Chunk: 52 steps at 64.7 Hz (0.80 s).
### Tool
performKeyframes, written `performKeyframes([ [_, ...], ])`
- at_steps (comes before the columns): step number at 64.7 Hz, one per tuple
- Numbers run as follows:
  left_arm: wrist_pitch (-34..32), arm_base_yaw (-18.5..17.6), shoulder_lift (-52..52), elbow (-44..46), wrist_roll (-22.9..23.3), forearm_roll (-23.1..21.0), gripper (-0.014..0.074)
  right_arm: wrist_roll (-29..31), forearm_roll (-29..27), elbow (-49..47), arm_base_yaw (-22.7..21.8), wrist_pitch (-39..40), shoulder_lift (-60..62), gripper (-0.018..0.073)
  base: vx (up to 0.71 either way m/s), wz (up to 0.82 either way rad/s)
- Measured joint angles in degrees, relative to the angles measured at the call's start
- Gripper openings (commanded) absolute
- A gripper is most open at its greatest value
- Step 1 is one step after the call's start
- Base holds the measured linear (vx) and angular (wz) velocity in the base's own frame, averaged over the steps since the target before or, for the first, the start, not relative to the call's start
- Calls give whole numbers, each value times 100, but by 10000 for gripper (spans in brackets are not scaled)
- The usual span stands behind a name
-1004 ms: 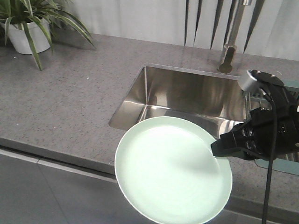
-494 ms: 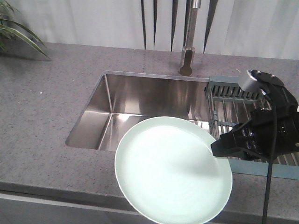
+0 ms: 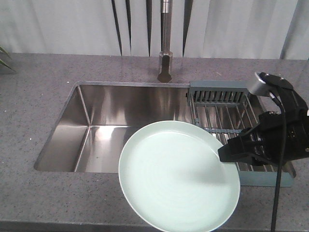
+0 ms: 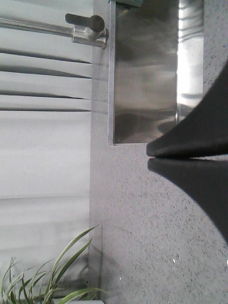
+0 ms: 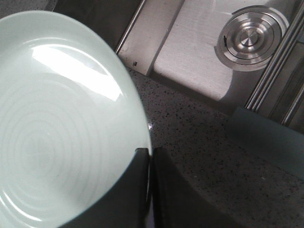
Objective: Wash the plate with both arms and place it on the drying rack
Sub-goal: 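Hold the plate over the sink beside the drying rack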
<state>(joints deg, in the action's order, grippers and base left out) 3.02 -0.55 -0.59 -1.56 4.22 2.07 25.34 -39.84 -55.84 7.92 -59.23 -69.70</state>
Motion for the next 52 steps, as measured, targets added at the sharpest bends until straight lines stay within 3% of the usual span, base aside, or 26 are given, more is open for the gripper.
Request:
performKeyframes([
  [52,0,0,0,0,0,0,-6,0,0,0,0,0,0,-8,5,-8],
])
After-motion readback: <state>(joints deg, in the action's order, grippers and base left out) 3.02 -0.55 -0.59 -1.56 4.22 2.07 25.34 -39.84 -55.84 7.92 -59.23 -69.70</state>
